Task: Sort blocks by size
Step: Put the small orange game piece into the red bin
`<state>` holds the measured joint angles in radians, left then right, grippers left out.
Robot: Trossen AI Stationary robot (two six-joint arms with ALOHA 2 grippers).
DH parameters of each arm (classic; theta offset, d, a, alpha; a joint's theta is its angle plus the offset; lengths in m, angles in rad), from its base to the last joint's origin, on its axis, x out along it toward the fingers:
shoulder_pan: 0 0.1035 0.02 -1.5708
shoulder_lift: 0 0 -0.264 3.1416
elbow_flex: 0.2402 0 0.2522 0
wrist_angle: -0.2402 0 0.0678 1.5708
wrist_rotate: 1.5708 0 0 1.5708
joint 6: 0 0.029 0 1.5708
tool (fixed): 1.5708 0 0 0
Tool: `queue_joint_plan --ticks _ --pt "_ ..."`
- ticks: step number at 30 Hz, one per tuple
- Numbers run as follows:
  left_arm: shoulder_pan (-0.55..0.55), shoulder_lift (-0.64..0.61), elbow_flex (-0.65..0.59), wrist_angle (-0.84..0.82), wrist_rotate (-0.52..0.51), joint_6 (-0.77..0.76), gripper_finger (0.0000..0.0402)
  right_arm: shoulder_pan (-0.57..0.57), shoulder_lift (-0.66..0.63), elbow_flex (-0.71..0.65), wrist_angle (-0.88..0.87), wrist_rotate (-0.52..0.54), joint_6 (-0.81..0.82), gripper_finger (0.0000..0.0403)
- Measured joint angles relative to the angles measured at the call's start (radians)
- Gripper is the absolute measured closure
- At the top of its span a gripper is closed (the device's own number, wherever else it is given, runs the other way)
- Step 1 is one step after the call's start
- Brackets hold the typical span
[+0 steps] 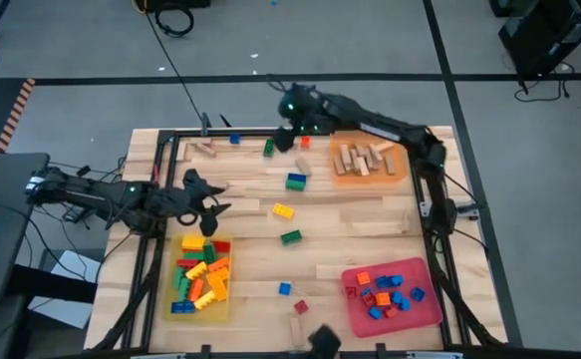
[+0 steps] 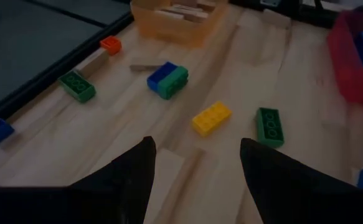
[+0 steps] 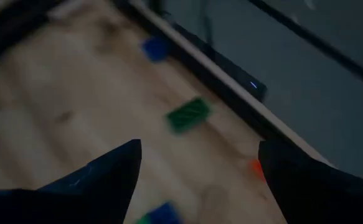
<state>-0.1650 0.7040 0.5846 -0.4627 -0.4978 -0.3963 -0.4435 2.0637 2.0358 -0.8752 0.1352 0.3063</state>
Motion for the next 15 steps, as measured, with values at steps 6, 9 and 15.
queue_joint_plan --ticks 6,9,15 --pt "0.018 0.004 0.000 0.009 0.000 -0.040 0.0161 -0.114 0.152 0.090 -0.064 0.000 0.106 0.0072" --pt "0.022 0.004 0.000 0.012 -0.001 -0.061 0.0161 -0.150 0.213 0.092 -0.053 0.000 0.117 0.0088" --pt "0.022 0.009 0.000 0.053 -0.002 -0.080 0.0161 -0.199 0.316 0.092 -0.045 -0.039 0.117 0.0113"
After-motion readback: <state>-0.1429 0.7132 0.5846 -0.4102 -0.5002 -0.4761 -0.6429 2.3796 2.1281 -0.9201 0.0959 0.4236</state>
